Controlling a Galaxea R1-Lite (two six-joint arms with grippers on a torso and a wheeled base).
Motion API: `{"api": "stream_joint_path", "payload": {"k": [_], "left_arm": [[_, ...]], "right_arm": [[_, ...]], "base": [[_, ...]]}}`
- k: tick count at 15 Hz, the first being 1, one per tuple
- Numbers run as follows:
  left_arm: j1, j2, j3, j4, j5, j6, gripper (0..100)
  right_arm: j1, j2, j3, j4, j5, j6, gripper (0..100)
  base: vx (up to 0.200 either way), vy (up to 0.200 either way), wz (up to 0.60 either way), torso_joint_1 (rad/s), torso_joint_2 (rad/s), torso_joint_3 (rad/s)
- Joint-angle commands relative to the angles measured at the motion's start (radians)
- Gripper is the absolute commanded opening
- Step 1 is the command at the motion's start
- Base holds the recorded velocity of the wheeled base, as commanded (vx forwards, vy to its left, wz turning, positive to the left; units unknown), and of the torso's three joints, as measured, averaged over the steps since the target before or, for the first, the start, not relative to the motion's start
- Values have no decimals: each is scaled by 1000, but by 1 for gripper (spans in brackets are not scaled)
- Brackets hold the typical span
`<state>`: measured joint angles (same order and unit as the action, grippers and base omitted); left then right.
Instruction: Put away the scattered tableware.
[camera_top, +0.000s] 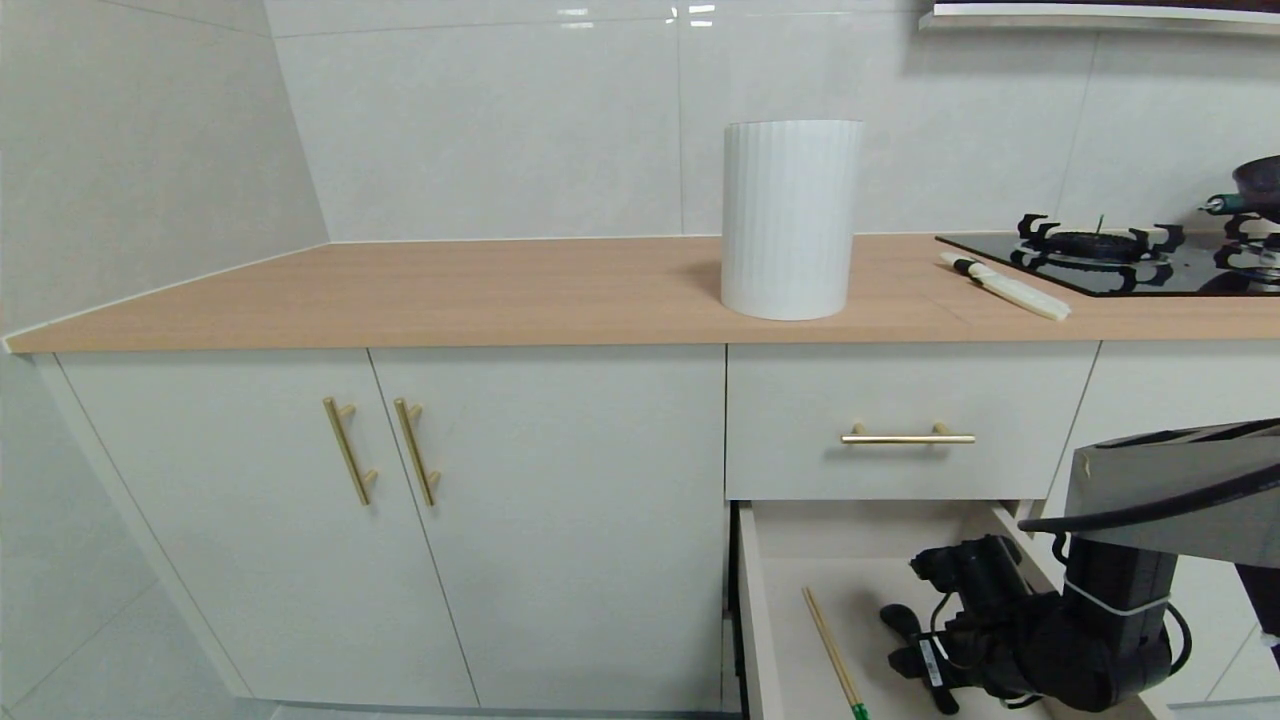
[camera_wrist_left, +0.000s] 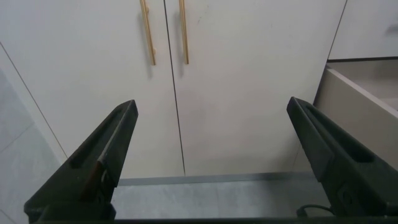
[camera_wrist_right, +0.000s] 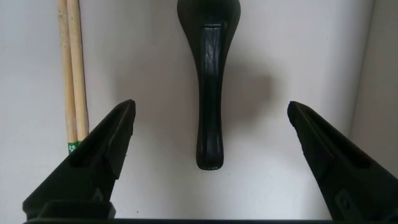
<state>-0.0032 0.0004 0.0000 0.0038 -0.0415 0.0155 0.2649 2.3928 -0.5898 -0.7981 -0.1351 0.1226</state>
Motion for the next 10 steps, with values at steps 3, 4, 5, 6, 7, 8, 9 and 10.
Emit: {"api": "stream_joint_path", "payload": {"k": [3,4,5,6,7,8,9,10], "left_arm": [[0,0,0,1,0,-2,100],[0,0,0,1,0,-2,100],[0,0,0,1,0,-2,100],[0,0,0,1,0,-2,100],[0,0,0,1,0,-2,100],[0,0,0,1,0,-2,100],[0,0,0,1,0,-2,100],[0,0,0,1,0,-2,100]], "right_arm": [[-1,-57,10,-1,0,5,100],[-1,-106,21,3,0,5,100],[-3,-158,31,5,0,5,100],[-3,-222,41,16,0,5,100],[-3,-250,42,34,2,5,100],[-3,-319,41,99,5,5,100],[-3,-345,41,125,5,5,100],[-3,-369,41,129,5,5,100]], "base": [[0,0,0,0,0,0],[-200,0,0,2,7,2],[-200,0,0,7,7,2],[-200,0,0,7,12,-7],[-200,0,0,7,7,-2],[-200,0,0,2,2,2],[-200,0,0,2,-2,7],[-200,0,0,2,-2,-7]]}}
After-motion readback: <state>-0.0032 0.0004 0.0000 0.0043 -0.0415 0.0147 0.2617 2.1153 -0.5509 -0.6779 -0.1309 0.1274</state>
